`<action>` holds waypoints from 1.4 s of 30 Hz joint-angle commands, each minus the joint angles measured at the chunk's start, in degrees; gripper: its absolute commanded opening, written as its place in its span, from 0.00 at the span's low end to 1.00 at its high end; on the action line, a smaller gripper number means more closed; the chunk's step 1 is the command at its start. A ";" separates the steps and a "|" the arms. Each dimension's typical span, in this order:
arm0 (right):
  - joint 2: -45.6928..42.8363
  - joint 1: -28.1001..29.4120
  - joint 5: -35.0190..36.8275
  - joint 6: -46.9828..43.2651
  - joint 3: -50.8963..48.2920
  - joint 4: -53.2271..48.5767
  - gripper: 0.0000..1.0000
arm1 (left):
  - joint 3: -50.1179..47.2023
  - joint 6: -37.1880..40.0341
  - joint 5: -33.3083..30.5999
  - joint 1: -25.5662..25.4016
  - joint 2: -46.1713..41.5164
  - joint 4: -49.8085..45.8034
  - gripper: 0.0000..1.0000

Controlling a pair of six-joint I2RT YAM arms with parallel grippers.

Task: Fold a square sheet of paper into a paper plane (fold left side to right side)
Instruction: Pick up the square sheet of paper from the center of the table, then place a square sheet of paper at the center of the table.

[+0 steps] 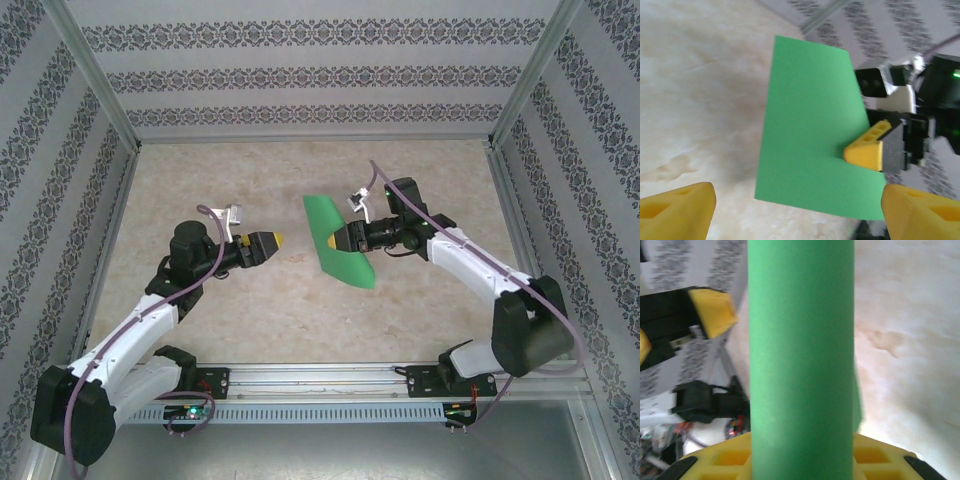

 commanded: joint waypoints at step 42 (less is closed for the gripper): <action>-7.75 -1.73 26.04 2.28 -3.34 -6.30 0.70 | 5.90 -3.67 2.33 -3.93 25.33 -0.16 0.01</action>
